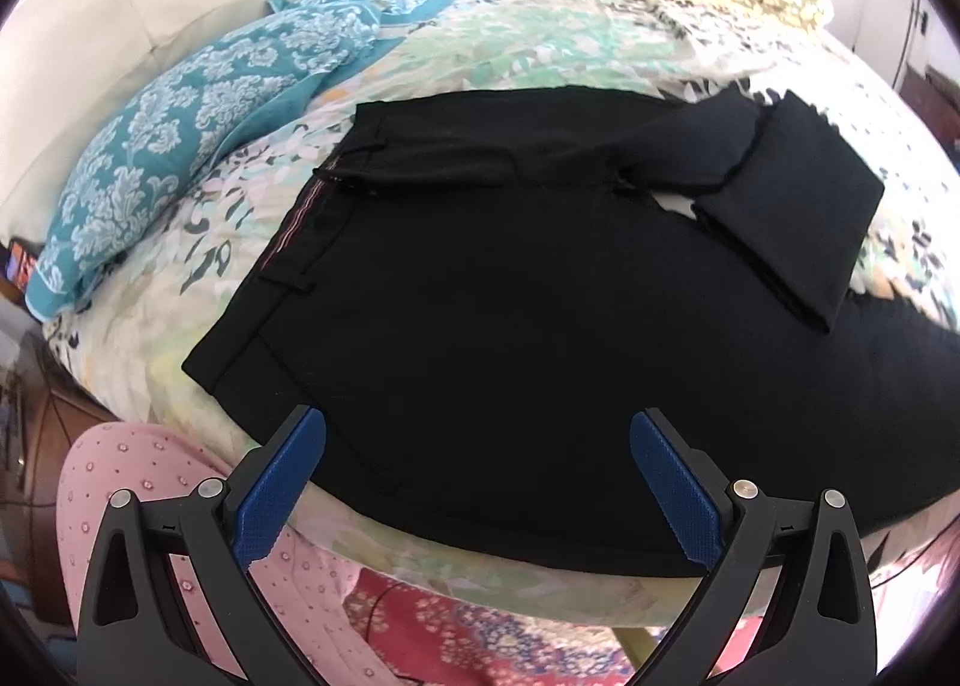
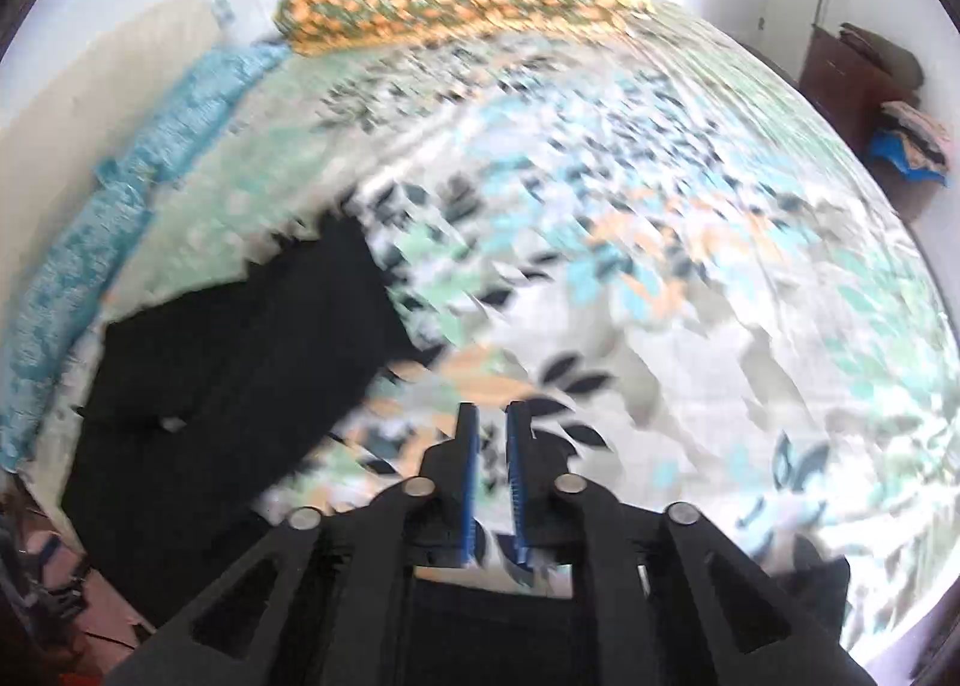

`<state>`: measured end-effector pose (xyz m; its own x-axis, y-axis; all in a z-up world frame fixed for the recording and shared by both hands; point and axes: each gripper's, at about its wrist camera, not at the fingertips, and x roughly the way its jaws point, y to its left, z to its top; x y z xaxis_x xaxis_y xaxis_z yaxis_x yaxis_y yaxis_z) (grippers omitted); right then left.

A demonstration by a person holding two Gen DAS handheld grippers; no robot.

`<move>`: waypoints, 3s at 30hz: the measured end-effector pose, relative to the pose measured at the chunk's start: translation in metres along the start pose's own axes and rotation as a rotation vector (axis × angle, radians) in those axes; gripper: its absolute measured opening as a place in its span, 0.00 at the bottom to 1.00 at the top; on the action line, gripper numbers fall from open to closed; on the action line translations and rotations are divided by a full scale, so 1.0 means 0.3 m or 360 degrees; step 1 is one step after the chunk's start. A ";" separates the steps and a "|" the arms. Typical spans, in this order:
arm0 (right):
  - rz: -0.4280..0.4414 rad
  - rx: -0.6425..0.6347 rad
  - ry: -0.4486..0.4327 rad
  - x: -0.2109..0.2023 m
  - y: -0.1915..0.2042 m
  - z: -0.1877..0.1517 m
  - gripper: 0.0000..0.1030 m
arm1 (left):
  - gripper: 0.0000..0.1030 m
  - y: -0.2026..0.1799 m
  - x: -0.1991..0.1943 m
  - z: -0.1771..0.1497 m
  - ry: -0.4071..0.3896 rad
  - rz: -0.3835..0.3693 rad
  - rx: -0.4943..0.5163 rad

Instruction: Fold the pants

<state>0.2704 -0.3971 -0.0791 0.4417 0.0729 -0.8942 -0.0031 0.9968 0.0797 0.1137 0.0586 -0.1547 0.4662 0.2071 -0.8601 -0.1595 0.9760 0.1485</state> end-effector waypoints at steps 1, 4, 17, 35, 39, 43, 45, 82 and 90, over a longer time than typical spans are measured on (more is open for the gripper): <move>0.0035 -0.0055 0.0006 0.021 0.053 -0.034 0.66 | 0.99 -0.003 0.003 0.001 0.0001 0.0010 0.0004; 0.0233 -0.0314 0.0011 0.093 0.330 -0.149 0.79 | 0.99 -0.012 0.009 0.001 0.0013 0.0032 0.0012; 0.0419 -0.0611 0.0086 0.346 0.813 -0.213 0.14 | 0.99 0.058 0.010 -0.004 0.0047 -0.0022 -0.0118; -0.0123 0.0367 -0.0011 0.222 -0.555 0.159 0.08 | 0.99 0.003 0.048 0.007 0.0081 -0.0015 -0.0037; 0.0059 0.0518 -0.0018 0.276 -0.635 0.107 0.08 | 0.99 0.007 0.059 0.007 0.0106 0.0009 -0.0038; -0.0012 0.0402 -0.0014 0.290 -0.637 0.167 0.07 | 0.99 -0.001 0.086 0.009 0.0153 0.0041 -0.0031; -0.0141 0.0214 -0.0068 0.270 -0.611 0.261 0.07 | 0.99 -0.012 0.092 0.010 0.0164 0.0061 -0.0008; -0.0323 0.0478 0.0063 0.567 -0.840 0.323 0.17 | 0.99 -0.187 0.098 0.019 0.0168 0.0077 0.0242; -0.0463 0.0488 0.0054 0.578 -0.823 0.304 0.40 | 0.99 -0.171 0.116 0.115 0.0156 -0.0005 0.0248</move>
<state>0.4295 -0.6334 -0.2138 0.3548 -0.2039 -0.9124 0.3864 0.9207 -0.0554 0.1680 0.0181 -0.1754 0.3780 0.2038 -0.9031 -0.0179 0.9769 0.2130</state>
